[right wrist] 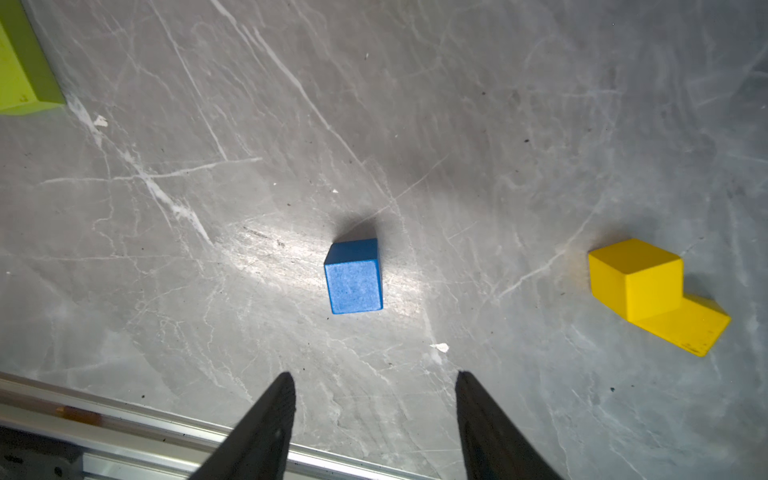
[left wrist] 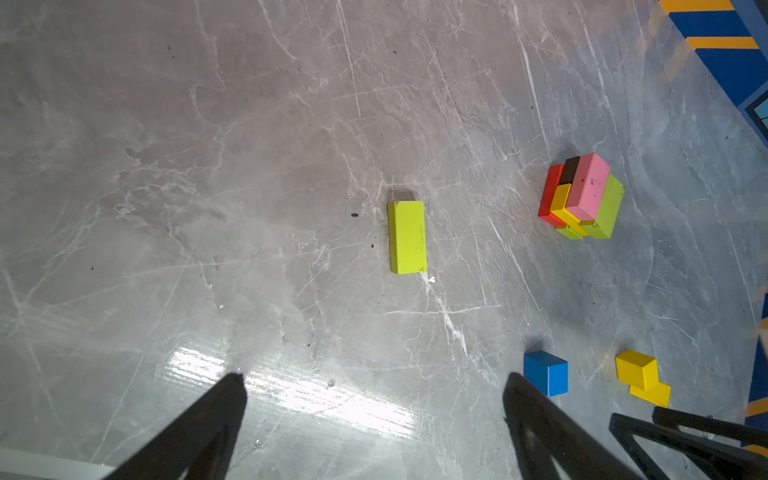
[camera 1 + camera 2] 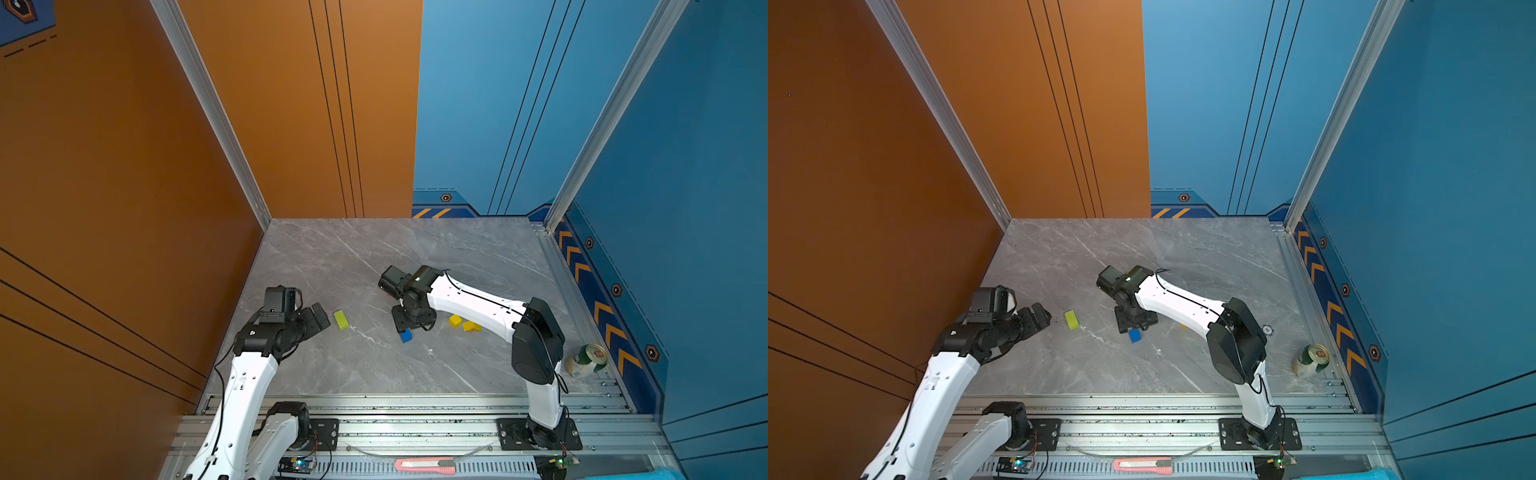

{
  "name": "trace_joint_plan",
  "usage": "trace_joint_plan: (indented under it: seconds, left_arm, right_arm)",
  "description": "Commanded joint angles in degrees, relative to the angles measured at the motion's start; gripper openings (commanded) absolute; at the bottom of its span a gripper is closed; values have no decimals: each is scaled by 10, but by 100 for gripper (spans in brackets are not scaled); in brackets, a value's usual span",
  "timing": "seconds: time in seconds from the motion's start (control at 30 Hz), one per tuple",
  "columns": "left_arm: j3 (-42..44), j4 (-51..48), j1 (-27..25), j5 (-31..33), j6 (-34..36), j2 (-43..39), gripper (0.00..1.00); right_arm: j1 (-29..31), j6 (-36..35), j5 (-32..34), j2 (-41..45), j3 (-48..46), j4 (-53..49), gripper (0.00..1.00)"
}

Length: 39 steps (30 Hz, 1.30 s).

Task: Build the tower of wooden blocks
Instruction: 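Lower the right gripper over the blue cube while the left gripper draws back, then close the right gripper on the blue cube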

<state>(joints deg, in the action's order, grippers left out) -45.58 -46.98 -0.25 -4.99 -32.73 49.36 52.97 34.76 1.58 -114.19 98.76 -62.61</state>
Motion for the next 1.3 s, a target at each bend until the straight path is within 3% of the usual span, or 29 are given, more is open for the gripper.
trace_joint_plan:
  seconds: [0.0, 0.7, 1.27]
  left_arm:
    - [9, -17, 7, -24, -8, -10, 98]
    - [14, -19, 11, -29, -28, -19, 98]
    - [-22, -31, 17, -33, -4, -1, 98]
  right_arm:
    - [1, -8, 0, -15, 13, -27, 63]
    - [2, -40, -27, -79, 26, -20, 54]
    - [-1, -48, -22, -123, 59, -18, 43]
